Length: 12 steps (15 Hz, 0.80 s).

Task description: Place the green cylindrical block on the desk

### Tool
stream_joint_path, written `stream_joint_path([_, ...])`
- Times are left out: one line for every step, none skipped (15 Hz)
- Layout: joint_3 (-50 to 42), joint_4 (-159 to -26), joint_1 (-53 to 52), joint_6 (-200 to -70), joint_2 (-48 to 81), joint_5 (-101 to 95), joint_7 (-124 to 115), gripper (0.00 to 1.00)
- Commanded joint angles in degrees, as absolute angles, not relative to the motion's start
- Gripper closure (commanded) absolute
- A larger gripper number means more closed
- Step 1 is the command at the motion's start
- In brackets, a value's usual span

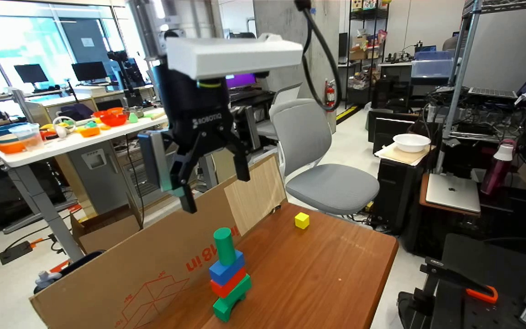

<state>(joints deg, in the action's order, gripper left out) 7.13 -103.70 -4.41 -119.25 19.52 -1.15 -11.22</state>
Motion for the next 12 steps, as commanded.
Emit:
stream_joint_path([5.9, -93.5, -6.3, -116.3, 27.8, -0.7, -10.4, 0.0])
stream_joint_path([5.8, -91.9, -6.4, -116.0, 29.2, -0.6, -10.3, 0.0])
stream_joint_path([5.6, -90.5, -6.6, -115.8, 30.5, -0.6, -10.4, 0.0])
stream_joint_path([5.2, -89.1, -6.8, -115.5, 31.6, -1.0, -11.0, 0.0])
stream_joint_path([5.0, -88.0, -6.9, -115.1, 32.5, -1.0, -11.1, 0.0])
stream_joint_path([4.6, -86.9, -7.1, -114.5, 33.3, -1.2, -11.3, 0.0])
stream_joint_path([4.4, -86.0, -7.1, -114.3, 34.1, -1.3, -11.3, 0.0])
stream_joint_path([4.1, -84.9, -7.2, -113.7, 35.0, -1.3, -11.4, 0.0])
stream_joint_path([3.9, -83.9, -7.2, -112.9, 35.9, -1.3, -11.4, 0.0])
stream_joint_path([3.7, -82.8, -7.3, -112.2, 36.8, -1.2, -11.4, 0.0])
stream_joint_path([3.3, -82.0, -7.5, -111.9, 37.6, -1.6, -11.9, 0.0])
stream_joint_path([3.2, -81.1, -7.5, -111.2, 38.4, -1.4, -11.9, 0.0])
